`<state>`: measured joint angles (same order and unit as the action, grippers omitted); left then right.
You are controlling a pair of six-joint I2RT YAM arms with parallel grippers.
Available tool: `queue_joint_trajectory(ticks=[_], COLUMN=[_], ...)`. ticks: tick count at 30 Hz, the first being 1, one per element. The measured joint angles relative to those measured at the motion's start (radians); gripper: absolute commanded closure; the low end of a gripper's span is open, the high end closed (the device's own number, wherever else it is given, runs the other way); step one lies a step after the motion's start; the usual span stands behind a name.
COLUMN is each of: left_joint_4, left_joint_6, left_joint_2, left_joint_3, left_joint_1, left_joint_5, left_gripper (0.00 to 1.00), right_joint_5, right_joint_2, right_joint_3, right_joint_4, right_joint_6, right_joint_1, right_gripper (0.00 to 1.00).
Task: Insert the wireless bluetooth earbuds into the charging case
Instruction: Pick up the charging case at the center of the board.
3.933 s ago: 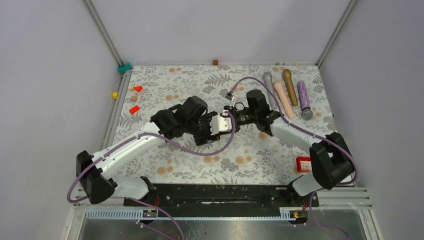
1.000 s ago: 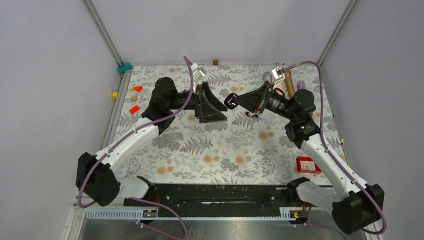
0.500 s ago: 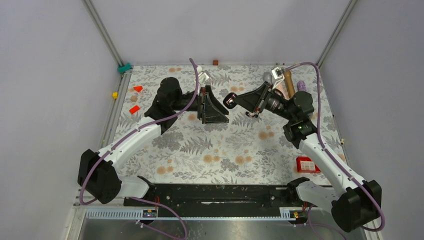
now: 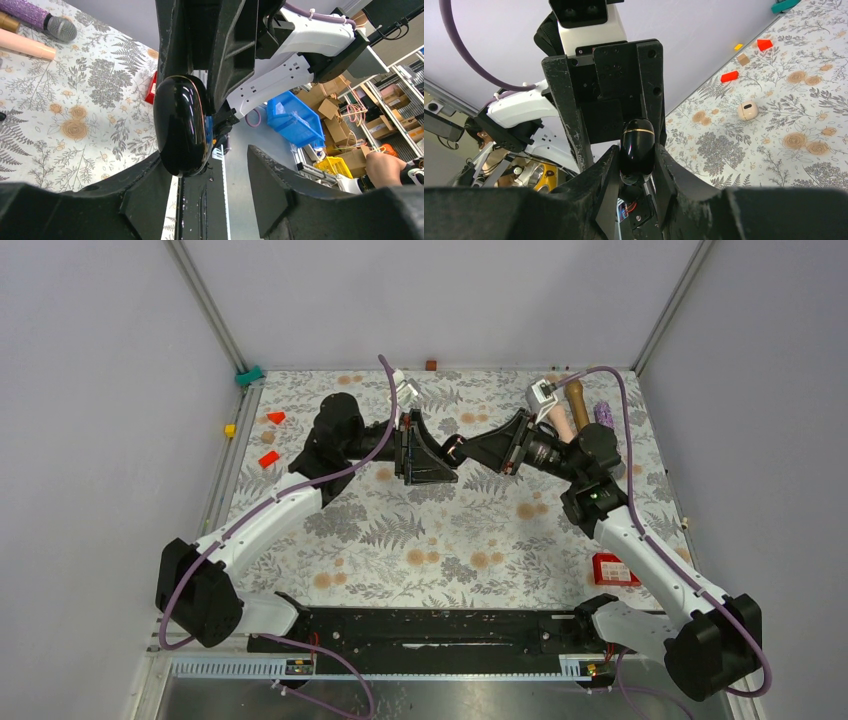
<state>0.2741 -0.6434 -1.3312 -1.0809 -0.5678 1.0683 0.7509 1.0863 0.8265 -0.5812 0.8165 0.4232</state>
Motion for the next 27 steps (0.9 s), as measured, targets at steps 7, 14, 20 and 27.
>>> queue_joint_trajectory(ticks=[7, 14, 20, 27], left_joint_4=[-0.036, -0.05, -0.046, -0.056], left_joint_6=[0.016, 0.018, 0.014, 0.016], left_joint_2=[0.0, 0.0, 0.0, 0.0], left_joint_3=[-0.006, -0.007, -0.011, -0.011], left_joint_1=[0.002, 0.007, 0.015, 0.021], left_joint_5=[-0.008, -0.01, -0.01, -0.018], left_gripper=[0.63, 0.52, 0.58, 0.84], right_joint_5=[0.011, 0.019, 0.021, 0.029], right_joint_2=[0.0, 0.0, 0.0, 0.0], right_joint_3=[-0.002, -0.01, -0.02, -0.02], right_joint_4=[-0.007, -0.008, -0.008, -0.017], right_joint_6=[-0.007, -0.013, -0.016, -0.019], right_joint_1=[0.008, 0.009, 0.009, 0.014], right_gripper=[0.81, 0.81, 0.81, 0.76])
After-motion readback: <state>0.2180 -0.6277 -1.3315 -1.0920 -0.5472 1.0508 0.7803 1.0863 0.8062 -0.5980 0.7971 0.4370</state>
